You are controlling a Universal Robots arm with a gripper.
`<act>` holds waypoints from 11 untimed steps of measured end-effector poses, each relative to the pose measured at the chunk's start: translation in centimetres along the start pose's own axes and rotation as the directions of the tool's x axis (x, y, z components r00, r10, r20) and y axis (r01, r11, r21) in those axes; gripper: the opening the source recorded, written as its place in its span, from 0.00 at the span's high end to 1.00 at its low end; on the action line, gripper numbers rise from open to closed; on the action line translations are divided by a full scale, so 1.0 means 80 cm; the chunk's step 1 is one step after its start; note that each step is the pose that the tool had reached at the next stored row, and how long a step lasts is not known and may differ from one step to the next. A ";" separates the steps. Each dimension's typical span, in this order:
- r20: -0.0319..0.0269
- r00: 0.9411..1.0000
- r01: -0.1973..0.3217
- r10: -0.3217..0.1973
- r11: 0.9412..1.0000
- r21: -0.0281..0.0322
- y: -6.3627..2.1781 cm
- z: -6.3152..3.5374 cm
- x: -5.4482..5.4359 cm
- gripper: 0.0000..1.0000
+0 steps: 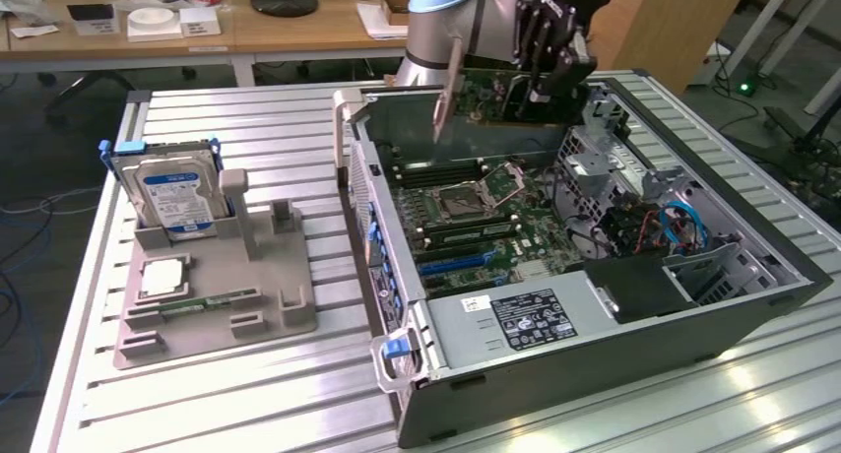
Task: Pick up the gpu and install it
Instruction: 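Insert the gpu into the slot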
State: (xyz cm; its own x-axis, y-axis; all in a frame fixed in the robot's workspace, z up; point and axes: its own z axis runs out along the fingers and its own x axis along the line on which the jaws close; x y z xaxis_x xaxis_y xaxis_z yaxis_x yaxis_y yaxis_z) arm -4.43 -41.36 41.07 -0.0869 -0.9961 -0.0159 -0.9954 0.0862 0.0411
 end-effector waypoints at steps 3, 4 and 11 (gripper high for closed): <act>-0.002 0.999 0.042 -0.042 0.999 -0.001 0.000 0.000 0.000 0.72; -0.002 0.998 0.055 -0.055 0.998 -0.001 0.000 0.000 0.000 0.72; -0.005 0.993 0.119 -0.119 0.993 0.009 0.000 0.001 0.001 0.72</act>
State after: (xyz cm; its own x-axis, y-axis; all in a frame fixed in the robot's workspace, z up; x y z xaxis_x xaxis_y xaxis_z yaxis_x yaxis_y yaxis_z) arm -4.43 -41.46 40.94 0.0323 -0.9994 -0.0156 -0.9990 -0.0327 0.0302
